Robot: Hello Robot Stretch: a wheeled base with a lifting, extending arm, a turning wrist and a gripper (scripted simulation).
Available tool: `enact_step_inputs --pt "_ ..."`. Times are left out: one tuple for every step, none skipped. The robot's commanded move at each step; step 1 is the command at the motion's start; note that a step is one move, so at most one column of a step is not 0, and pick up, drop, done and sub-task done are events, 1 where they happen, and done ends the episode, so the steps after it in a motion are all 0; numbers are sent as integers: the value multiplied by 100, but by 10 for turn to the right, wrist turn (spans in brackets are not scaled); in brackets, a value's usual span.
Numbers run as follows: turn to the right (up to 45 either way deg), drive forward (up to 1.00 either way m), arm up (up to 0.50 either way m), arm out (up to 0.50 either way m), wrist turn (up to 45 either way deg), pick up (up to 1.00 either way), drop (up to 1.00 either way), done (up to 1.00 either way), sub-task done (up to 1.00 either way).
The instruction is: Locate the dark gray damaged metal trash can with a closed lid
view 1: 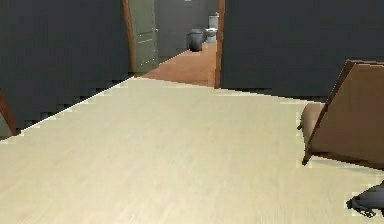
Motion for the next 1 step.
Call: enact_step_inputs --pt "-30 0 0 0 0 0 0 0 0"
